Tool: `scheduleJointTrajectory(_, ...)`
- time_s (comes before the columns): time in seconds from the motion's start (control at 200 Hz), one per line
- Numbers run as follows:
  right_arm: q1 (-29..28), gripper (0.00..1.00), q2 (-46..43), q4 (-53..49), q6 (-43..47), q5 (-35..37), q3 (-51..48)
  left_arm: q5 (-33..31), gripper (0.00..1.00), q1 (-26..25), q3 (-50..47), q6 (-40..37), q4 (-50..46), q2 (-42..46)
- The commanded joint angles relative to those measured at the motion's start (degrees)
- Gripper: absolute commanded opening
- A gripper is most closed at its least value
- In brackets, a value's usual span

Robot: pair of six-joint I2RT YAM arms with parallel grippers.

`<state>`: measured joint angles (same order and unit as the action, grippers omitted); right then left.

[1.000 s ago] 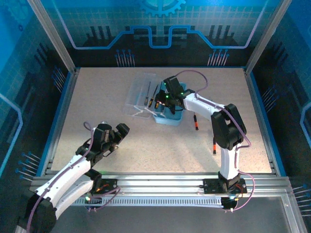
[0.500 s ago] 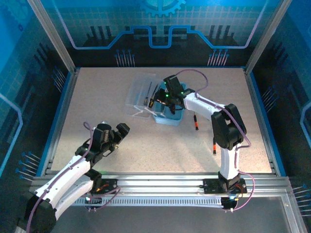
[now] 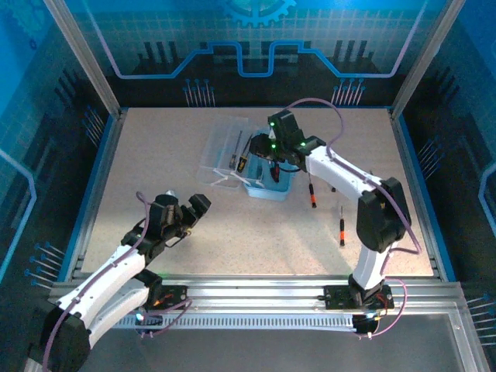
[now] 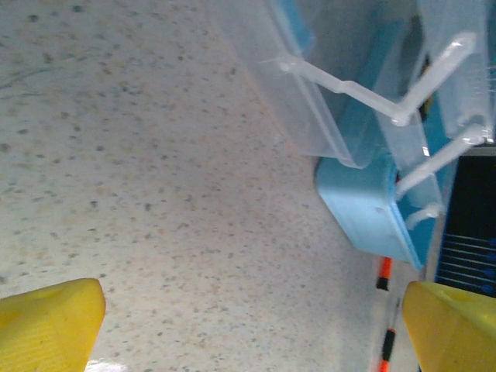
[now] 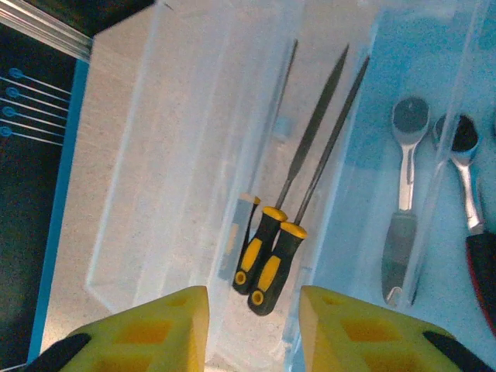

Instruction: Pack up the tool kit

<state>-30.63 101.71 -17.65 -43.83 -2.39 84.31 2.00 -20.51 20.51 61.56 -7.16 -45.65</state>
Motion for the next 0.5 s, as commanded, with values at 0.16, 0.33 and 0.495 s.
scheduleJointTrajectory(0.16, 1.86, 0.43, -10.74, -6.41, 9.02, 4.65, -9.66, 4.39, 0.99, 0.26, 0.07, -0.72, 8.9, -1.46)
scheduleJointTrajectory(0.33, 4.78, 0.47, -17.25, -9.73, 12.33, 9.25, -17.23, 7.05, 0.99, -0.3, -1.0, -0.72, 14.25, -5.34)
scheduleJointTrajectory(0.495, 11.26, 0.51, -24.86, -12.65, 13.56, 12.86, -26.24, 10.56, 0.99, -2.75, 1.13, -3.04, 20.22, -11.53)
